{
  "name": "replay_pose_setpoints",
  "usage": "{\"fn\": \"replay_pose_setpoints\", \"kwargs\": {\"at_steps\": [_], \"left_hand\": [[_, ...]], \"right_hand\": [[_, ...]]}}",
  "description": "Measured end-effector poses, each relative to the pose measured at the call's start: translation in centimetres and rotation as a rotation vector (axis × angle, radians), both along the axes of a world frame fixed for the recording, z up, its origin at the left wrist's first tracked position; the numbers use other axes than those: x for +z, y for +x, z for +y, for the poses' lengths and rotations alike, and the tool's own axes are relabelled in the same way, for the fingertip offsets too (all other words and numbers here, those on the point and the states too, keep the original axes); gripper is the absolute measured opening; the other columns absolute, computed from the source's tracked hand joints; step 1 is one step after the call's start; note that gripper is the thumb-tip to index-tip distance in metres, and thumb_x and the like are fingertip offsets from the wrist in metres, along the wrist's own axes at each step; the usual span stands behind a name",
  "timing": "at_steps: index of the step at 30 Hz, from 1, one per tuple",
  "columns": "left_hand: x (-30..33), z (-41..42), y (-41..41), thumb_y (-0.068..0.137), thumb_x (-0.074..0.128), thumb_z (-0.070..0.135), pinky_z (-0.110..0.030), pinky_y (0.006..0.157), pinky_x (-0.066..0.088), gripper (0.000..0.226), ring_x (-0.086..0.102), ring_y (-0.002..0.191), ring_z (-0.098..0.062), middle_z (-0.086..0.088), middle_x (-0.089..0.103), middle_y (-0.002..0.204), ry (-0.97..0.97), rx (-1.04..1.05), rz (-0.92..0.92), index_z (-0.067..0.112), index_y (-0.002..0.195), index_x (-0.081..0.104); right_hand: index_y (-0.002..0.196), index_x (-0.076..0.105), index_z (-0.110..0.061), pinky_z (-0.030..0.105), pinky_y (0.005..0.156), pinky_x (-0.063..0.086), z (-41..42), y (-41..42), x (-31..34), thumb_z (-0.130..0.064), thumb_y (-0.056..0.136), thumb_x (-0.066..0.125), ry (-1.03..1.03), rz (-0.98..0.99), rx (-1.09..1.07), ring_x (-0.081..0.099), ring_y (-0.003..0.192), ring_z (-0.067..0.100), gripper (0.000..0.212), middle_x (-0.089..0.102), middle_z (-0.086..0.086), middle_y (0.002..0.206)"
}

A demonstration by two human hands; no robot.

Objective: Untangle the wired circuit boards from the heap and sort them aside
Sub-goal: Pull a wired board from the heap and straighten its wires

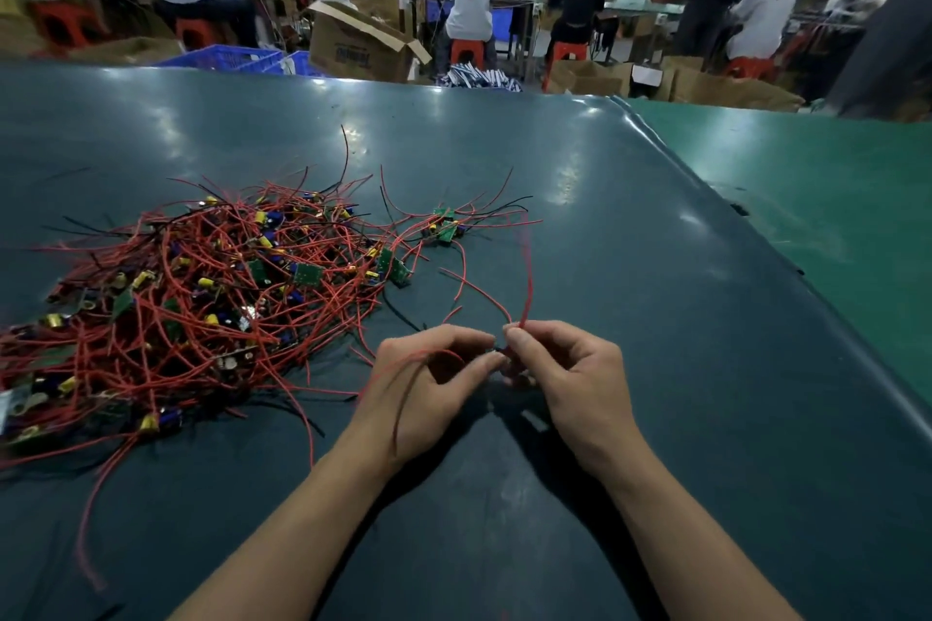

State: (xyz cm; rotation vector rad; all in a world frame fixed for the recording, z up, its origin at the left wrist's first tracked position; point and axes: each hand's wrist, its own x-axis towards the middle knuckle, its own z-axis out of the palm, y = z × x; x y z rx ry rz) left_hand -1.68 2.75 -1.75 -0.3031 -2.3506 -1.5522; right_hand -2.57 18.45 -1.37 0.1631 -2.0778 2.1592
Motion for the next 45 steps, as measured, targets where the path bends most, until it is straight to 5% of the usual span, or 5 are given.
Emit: {"fn": "replay_pose_setpoints", "kwargs": {"at_steps": [8,16,29,35,45], "left_hand": [[1.4,2.1,-1.4,0.078,0.073,-0.007,-0.018,0.067,0.054,0.02,0.067,0.067,-0.01,0.002,0.073,0.073,0.488,-0.095,-0.208,0.0,0.097,0.071],[0.3,1.5,-1.5,0.067,0.082,0.02,-0.021,0.063,0.052,0.022,0.065,0.066,-0.015,-0.009,0.073,0.076,0.578,-0.129,-0.244,0.011,0.086,0.076],[0.6,1.3,-1.7,0.069,0.081,0.02,-0.031,0.062,0.053,0.02,0.062,0.065,-0.018,-0.011,0.07,0.074,0.619,-0.199,-0.397,0.013,0.087,0.078],[0.7,1.4,-1.6,0.066,0.081,0.019,-0.019,0.058,0.051,0.02,0.063,0.062,-0.014,-0.011,0.071,0.072,0.557,-0.239,-0.362,0.012,0.084,0.078],[0.4,1.0,-2.0,0.062,0.083,0.023,-0.02,0.062,0.05,0.021,0.061,0.064,-0.014,-0.005,0.071,0.074,0.676,-0.226,-0.373,0.015,0.08,0.079]], "right_hand": [[0.078,0.069,-0.006,0.021,0.054,0.053,0.4,-0.6,0.5,-0.003,0.09,0.064,-0.374,-0.186,-0.142,0.064,0.057,0.016,0.013,0.068,0.006,0.067],[0.073,0.074,-0.011,0.02,0.044,0.046,0.5,-0.8,0.7,-0.007,0.089,0.067,-0.273,-0.194,-0.083,0.061,0.054,0.011,0.018,0.069,0.005,0.069],[0.088,0.079,-0.01,0.019,0.054,0.05,1.9,-1.0,0.4,-0.021,0.068,0.074,-0.302,-0.315,0.189,0.061,0.062,0.01,0.024,0.072,0.004,0.079],[0.082,0.079,-0.011,0.019,0.047,0.045,1.1,-0.9,0.0,-0.014,0.078,0.077,-0.195,-0.211,-0.013,0.056,0.055,0.008,0.005,0.071,0.004,0.072],[0.067,0.067,-0.009,0.016,0.042,0.039,3.6,-2.1,0.9,-0.006,0.082,0.076,-0.541,-0.183,-0.497,0.048,0.043,0.005,0.017,0.055,-0.004,0.05]]}}
